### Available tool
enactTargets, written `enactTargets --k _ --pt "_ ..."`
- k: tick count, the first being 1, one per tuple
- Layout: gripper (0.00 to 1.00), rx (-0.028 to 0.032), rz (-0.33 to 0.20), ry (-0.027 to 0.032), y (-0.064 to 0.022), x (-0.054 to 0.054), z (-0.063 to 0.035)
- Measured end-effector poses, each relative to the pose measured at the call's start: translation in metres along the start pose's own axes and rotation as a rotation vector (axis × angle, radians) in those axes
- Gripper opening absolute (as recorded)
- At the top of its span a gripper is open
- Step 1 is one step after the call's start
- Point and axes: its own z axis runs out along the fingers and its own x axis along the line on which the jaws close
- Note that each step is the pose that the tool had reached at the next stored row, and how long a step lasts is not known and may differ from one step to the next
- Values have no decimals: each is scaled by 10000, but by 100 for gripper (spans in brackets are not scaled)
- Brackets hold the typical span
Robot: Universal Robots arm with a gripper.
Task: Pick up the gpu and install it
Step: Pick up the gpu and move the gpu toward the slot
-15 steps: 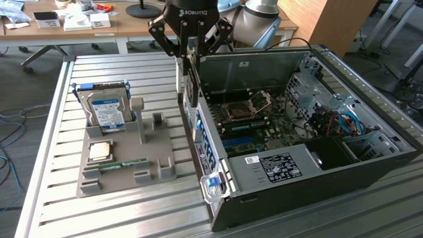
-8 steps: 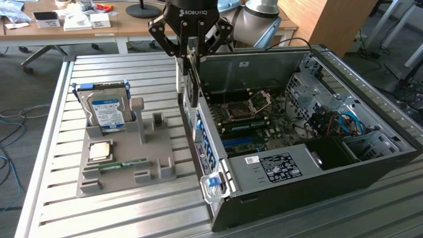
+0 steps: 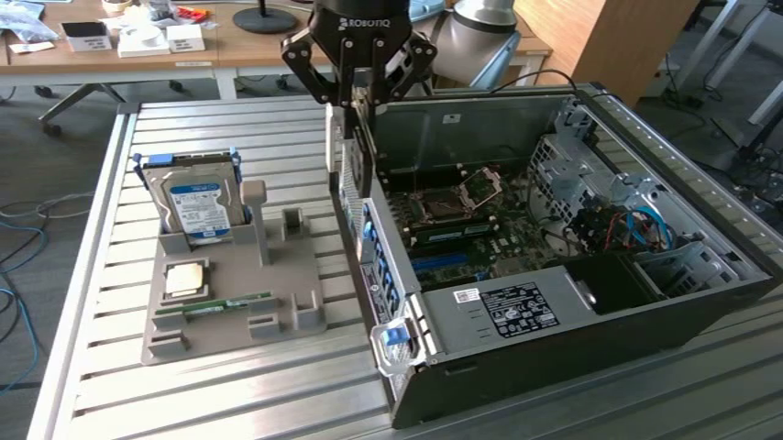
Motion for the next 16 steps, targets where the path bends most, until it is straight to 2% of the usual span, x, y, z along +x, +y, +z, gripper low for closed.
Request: enactTargets --k 16 --pt "27 -1 2 0 24 -430 10"
